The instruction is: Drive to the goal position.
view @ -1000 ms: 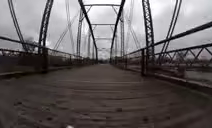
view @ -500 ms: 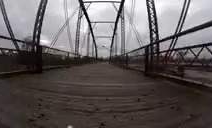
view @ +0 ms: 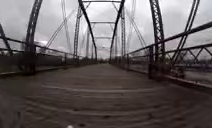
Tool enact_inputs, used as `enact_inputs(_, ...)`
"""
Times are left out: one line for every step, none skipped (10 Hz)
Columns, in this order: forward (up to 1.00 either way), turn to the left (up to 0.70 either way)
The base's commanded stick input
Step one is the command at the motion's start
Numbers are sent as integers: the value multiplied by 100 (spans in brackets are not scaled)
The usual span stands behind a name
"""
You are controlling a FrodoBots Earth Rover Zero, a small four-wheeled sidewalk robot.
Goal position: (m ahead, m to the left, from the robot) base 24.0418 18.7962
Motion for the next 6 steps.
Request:
enact_inputs(100, 0)
enact_inputs(100, 0)
enact_inputs(100, 0)
enact_inputs(100, 0)
enact_inputs(100, 0)
enact_inputs(100, 0)
